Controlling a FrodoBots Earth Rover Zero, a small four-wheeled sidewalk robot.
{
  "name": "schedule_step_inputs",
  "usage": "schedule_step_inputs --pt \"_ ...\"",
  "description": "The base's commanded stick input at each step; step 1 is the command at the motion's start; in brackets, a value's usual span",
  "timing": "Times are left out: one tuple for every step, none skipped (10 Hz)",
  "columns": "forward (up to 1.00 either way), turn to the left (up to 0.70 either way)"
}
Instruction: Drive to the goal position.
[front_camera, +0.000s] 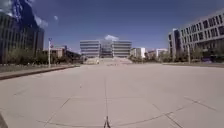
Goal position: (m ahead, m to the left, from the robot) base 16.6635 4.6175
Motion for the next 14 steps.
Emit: schedule_step_inputs --pt "0.7 -0.31" --pt "0.7 -0.32" --pt "0.7 -0.32" --pt "0.7 -0.32" --pt "0.7 -0.02" --pt "0.7 0.0" --pt "0.7 0.0" --pt "0.7 0.0" --pt "0.7 0.0" --pt "0.7 0.0" --pt "0.7 0.0" --pt "0.7 0.0" --pt "0.7 0.0" --pt "0.7 0.0"
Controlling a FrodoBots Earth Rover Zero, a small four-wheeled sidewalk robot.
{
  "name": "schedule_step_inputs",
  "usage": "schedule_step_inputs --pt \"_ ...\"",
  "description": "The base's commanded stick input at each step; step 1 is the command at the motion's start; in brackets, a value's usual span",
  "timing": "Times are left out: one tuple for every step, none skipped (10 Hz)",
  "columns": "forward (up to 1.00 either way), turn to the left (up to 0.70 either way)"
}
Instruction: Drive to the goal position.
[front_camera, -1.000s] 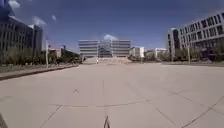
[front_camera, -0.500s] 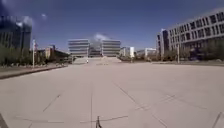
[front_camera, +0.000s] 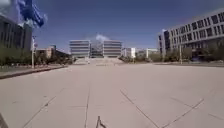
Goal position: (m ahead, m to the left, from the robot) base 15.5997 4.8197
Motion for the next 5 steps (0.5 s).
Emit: schedule_step_inputs --pt "0.7 0.0" --pt "0.7 0.0" --pt "0.7 0.0" --pt "0.7 0.0" --pt "0.7 0.0"
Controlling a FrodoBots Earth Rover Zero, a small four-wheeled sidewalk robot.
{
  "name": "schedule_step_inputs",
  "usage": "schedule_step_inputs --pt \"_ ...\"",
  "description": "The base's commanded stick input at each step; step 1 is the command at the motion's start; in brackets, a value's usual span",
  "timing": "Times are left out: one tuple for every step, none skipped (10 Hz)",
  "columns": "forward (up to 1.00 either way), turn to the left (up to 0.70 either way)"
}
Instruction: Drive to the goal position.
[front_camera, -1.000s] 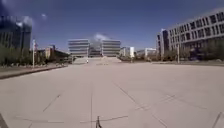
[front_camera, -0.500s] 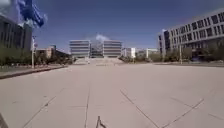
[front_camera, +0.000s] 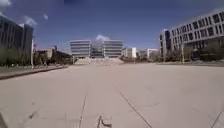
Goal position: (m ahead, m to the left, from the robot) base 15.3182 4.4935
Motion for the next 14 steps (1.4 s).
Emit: schedule_step_inputs --pt "0.7 0.0" --pt "0.7 0.0" --pt "0.7 0.0" --pt "0.7 0.0" --pt "0.7 0.0" --pt "0.7 0.0" --pt "0.7 0.0" --pt "0.7 0.0" --pt "0.7 0.0" --pt "0.7 0.0" --pt "0.7 0.0" --pt "0.7 0.0" --pt "0.7 0.0" --pt "0.7 0.0"
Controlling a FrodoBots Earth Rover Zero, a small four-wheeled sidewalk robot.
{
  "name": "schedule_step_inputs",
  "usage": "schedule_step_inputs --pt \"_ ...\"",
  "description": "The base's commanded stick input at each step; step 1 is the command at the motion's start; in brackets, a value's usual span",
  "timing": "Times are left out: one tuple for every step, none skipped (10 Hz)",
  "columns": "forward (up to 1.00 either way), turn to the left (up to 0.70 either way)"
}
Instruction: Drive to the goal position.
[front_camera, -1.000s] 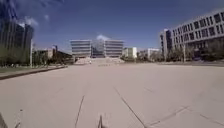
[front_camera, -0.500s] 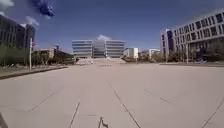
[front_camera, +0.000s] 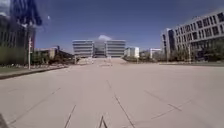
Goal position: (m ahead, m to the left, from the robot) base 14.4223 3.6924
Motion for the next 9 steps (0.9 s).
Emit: schedule_step_inputs --pt "0.7 0.0" --pt "0.7 0.0" --pt "0.7 0.0" --pt "0.7 0.0" --pt "0.7 0.0" --pt "0.7 0.0" --pt "0.7 0.0" --pt "0.7 0.0" --pt "0.7 0.0"
